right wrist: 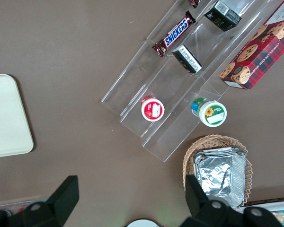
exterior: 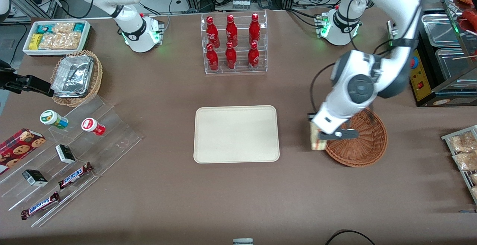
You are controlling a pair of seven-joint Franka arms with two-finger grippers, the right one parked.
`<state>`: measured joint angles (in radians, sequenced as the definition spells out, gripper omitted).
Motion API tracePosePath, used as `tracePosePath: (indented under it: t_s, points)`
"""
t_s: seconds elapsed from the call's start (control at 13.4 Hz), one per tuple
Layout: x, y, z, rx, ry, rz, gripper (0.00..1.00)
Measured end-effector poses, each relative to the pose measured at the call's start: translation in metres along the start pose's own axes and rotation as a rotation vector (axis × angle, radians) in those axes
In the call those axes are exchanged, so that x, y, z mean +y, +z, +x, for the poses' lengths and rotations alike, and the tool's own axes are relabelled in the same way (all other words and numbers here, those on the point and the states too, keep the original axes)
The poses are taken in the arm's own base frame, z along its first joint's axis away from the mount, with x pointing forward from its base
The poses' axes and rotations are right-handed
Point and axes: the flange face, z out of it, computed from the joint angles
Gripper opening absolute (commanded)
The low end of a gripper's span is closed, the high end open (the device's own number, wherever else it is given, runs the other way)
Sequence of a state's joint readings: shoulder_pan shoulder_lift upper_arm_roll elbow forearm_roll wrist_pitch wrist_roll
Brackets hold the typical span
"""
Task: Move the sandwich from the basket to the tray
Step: 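Lift the sandwich out of the basket and carry it over the white tray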
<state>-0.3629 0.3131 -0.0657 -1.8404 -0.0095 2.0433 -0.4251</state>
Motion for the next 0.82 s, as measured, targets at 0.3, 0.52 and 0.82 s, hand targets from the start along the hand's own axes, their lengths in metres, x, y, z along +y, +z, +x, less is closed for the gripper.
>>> tracePosePath:
  t_s: [0.3, 0.52, 0.82]
  points:
    - [0.092, 0.037, -0.007, -0.015, 0.035, 0.017, 0.00]
    - [0.146, 0.063, -0.005, -0.014, 0.049, 0.018, 0.00]
    - [0.184, 0.080, 0.008, 0.005, 0.032, 0.002, 0.00]
